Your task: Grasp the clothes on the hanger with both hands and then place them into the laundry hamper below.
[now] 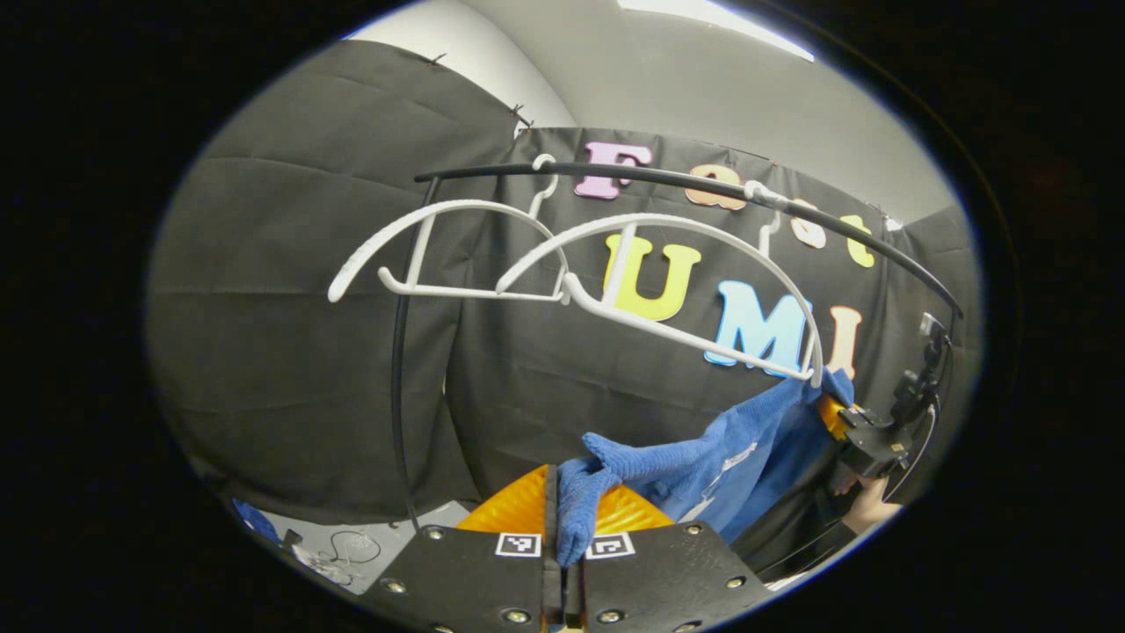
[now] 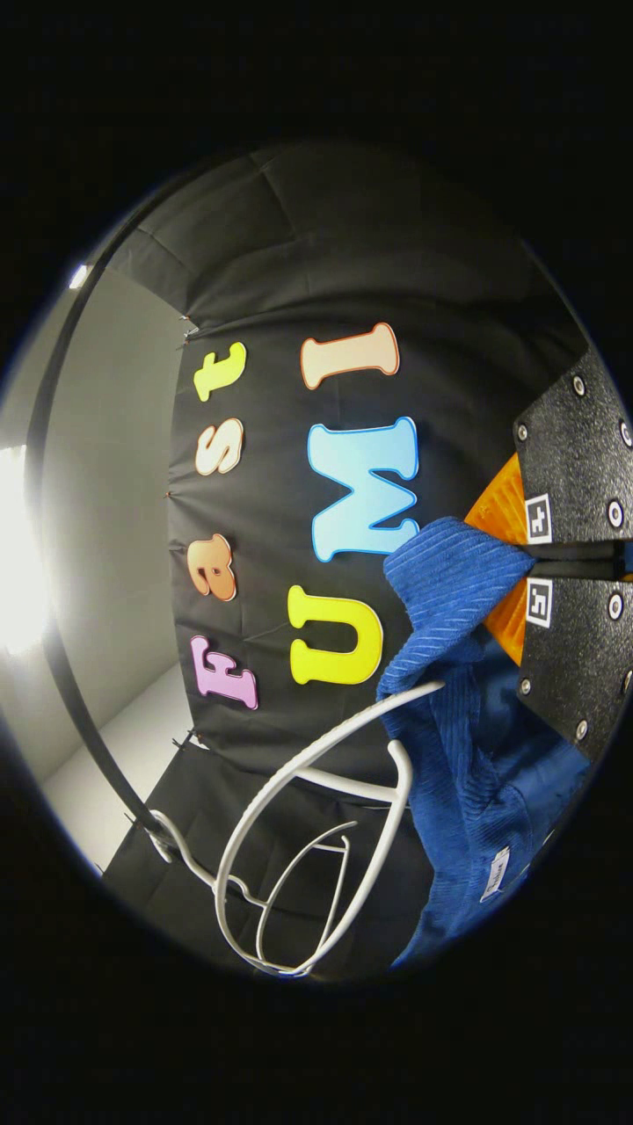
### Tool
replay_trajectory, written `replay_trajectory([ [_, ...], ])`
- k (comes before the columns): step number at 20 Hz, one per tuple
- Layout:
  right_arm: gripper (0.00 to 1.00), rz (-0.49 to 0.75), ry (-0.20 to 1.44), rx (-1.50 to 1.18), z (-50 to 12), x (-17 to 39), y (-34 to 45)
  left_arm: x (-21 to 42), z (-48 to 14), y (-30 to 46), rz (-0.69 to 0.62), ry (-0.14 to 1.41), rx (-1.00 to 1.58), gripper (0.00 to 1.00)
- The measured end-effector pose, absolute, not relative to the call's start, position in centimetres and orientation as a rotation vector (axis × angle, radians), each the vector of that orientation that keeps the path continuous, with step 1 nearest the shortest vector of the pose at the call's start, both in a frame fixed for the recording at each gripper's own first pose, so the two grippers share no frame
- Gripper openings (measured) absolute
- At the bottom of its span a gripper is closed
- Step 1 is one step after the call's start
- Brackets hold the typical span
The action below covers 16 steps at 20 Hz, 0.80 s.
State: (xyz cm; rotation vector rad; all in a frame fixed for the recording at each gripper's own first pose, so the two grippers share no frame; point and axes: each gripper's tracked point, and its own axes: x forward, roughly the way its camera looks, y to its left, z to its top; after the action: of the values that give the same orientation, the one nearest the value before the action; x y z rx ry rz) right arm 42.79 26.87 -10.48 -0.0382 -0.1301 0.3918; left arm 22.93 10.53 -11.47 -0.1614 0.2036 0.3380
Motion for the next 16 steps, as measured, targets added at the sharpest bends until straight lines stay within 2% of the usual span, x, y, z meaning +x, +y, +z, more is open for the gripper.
replay_trajectory([
  [9, 0.0, 0.407, -0.047, -0.105, -14.2, 38.9, 25.4, 21.1, -12.8, 8.4, 0.294, 0.253, -0.124, 0.02],
  [16, 0.0, 0.433, -0.062, -0.168, -11.3, 33.1, 24.6, 18.0, -9.8, 6.7, 0.208, 0.204, -0.043, 0.02],
])
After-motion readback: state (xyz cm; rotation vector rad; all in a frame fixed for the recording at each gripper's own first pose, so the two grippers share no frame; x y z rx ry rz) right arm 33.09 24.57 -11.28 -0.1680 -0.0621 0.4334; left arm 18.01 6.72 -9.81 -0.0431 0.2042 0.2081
